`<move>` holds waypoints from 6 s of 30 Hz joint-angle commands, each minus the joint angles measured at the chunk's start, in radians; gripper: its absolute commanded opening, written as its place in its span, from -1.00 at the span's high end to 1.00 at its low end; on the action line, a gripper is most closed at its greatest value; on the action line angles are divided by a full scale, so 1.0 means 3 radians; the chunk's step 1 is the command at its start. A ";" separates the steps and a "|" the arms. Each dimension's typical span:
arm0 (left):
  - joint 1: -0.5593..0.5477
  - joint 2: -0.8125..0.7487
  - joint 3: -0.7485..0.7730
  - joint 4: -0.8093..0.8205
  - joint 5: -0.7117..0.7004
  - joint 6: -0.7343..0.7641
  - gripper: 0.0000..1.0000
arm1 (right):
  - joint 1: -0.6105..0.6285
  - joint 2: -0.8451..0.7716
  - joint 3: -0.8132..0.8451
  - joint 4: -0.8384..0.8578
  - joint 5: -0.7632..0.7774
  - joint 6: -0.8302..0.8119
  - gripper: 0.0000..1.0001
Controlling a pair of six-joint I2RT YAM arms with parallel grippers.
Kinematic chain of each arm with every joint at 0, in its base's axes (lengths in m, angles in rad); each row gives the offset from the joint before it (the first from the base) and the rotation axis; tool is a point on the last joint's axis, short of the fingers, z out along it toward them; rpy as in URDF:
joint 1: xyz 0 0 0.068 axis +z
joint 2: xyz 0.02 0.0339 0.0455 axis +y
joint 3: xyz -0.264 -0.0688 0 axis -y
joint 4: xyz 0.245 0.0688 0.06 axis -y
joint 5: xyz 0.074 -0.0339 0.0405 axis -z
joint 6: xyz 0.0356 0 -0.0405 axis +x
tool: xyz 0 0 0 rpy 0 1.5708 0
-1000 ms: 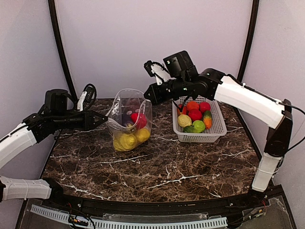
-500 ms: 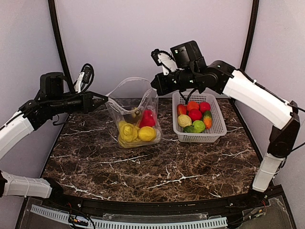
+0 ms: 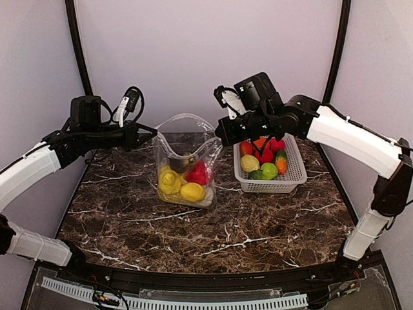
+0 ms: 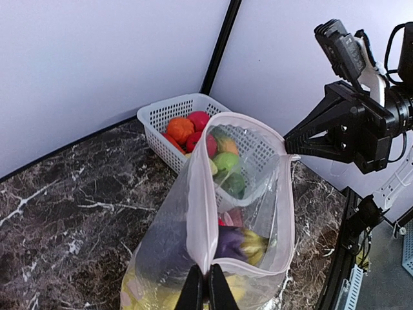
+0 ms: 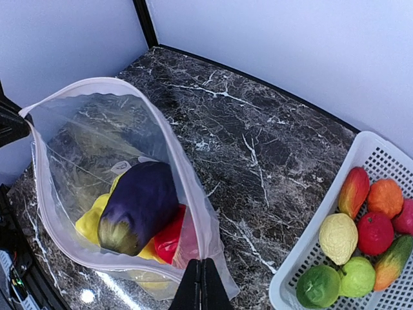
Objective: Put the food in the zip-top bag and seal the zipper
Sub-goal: Adjust the zipper food storage bag at the center of the board, then pick up the fake fruit from the bin, then place the fake fruit in the zipper food storage bag.
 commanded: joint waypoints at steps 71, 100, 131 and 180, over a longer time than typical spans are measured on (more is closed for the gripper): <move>0.0029 -0.0641 -0.0729 0.0809 -0.0120 0.0167 0.99 | -0.1909 0.1024 -0.1139 0.0682 -0.0408 0.0978 -0.38; 0.0029 -0.0601 -0.0731 0.0821 -0.0092 0.0149 0.99 | -0.1375 -0.0775 -0.1517 0.1057 -0.0398 0.0088 -0.22; 0.0029 -0.0599 -0.0734 0.0831 -0.0067 0.0144 0.99 | 0.0155 0.0138 -0.0196 0.1910 -0.1135 -0.1435 -0.23; 0.0029 -0.0572 -0.0739 0.0845 -0.0054 0.0130 0.99 | 0.0168 0.0526 0.0832 0.0337 0.0009 -0.1037 -0.98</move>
